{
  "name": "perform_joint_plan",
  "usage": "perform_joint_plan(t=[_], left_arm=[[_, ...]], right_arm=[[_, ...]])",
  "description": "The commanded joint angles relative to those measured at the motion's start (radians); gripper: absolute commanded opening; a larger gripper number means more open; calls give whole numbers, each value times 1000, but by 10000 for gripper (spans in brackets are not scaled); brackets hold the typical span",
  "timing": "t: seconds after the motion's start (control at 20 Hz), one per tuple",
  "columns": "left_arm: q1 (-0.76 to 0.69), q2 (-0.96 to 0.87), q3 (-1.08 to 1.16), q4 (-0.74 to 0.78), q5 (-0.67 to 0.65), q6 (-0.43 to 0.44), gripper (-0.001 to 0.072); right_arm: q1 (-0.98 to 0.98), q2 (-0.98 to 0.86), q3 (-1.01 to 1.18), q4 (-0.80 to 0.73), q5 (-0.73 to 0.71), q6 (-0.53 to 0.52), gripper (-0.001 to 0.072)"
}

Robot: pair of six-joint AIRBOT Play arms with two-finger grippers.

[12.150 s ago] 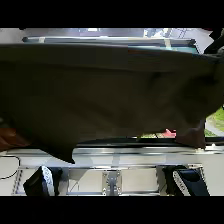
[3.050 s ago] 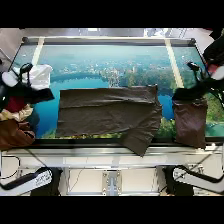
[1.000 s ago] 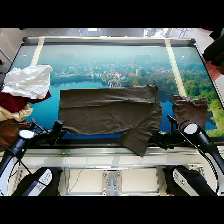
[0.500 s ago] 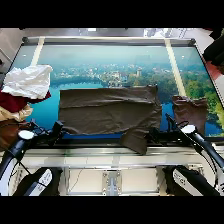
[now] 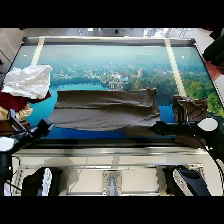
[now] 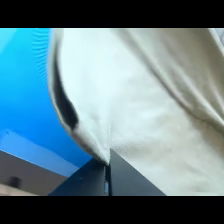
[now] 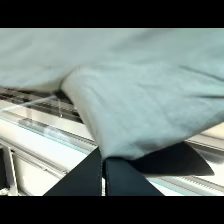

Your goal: Fold the shirts.

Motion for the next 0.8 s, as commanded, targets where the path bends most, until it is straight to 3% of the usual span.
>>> perform_joint_plan(t=[0.0,0.25,0.45,0.5,0.65,0.75], left_arm=[[15,48,90,60,-88,64,5],[-12,-298,297,60,15,225,5],[-185,-626,496,139,70,273,5],[-242,-696,543,206,109,251,5],[-351,-860,649,540,193,19,5],[-379,-930,681,709,200,-79,6]], right_arm=[[2,19,85,-26,-42,29,13],[77,-212,227,-26,-232,-53,13],[109,-534,460,-27,-307,-78,13],[109,-602,515,-30,-311,-79,13],[109,-779,649,-30,-322,-80,14],[109,-872,687,-30,-327,-95,14]])
